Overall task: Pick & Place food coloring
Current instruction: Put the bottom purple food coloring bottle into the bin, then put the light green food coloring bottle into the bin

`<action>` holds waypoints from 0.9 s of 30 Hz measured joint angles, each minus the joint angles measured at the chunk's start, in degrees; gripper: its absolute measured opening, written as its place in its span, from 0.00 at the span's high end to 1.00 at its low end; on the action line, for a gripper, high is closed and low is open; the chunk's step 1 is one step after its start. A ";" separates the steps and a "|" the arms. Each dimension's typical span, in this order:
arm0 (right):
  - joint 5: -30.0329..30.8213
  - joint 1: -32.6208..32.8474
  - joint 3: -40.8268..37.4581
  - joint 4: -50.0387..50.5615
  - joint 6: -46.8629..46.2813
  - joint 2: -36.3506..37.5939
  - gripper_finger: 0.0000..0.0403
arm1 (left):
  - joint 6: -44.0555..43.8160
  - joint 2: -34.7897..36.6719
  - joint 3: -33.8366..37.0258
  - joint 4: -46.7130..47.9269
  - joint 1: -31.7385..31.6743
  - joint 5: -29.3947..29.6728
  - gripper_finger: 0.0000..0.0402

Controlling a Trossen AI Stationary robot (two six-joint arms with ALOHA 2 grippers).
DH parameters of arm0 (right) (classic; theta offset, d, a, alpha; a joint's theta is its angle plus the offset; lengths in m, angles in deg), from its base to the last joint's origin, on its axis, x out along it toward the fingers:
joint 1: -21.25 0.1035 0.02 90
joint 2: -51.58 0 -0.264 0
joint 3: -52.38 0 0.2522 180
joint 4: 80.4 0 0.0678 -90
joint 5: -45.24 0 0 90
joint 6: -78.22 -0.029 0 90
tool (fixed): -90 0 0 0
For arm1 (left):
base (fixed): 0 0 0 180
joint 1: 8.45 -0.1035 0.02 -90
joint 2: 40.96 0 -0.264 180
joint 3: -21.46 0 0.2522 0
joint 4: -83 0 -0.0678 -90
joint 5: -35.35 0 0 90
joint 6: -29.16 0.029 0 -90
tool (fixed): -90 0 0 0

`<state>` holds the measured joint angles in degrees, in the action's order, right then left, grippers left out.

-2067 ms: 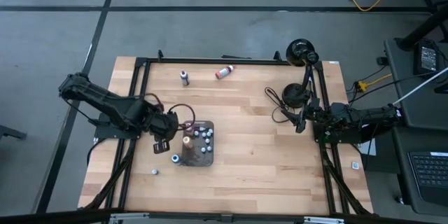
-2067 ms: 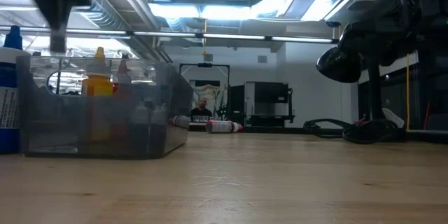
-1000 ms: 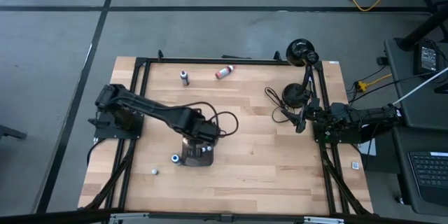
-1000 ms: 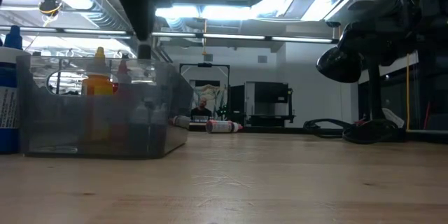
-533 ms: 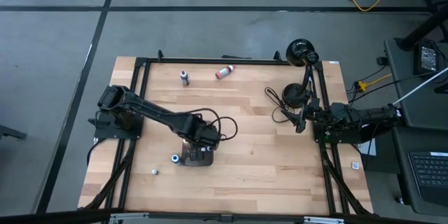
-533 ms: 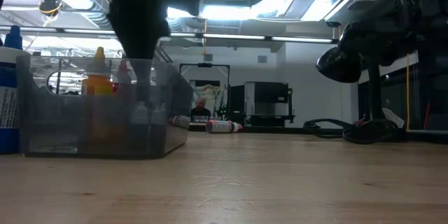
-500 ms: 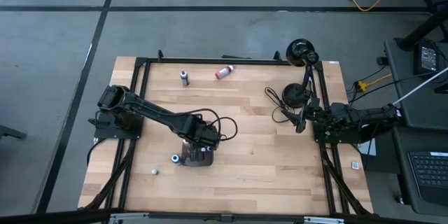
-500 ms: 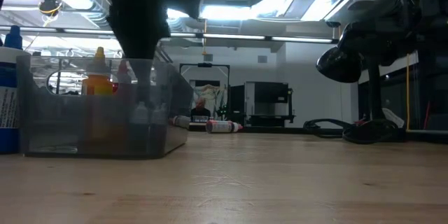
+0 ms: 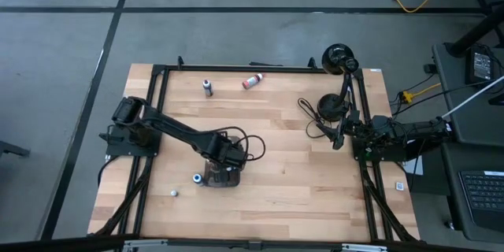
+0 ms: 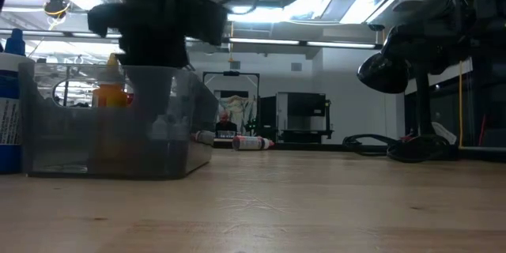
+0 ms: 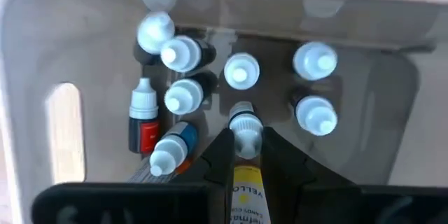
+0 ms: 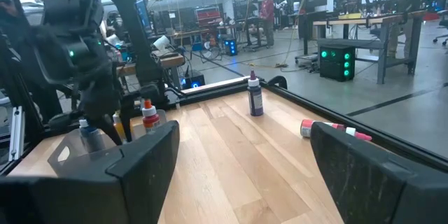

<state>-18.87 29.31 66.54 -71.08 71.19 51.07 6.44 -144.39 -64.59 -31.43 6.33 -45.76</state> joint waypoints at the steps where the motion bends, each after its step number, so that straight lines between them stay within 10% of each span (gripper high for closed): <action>1: 0.00 -0.01 0.00 0.01 0.00 0.00 0.20 | 0.37 -0.35 0.06 0.07 0.00 -0.02 0.89; 27: 0.00 -0.01 -0.01 -0.01 0.00 0.00 0.20 | 0.98 0.92 0.07 0.11 0.22 -1.56 0.60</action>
<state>-18.87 29.30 66.54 -71.09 71.19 51.07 7.42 -143.46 -64.53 -31.32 6.55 -47.33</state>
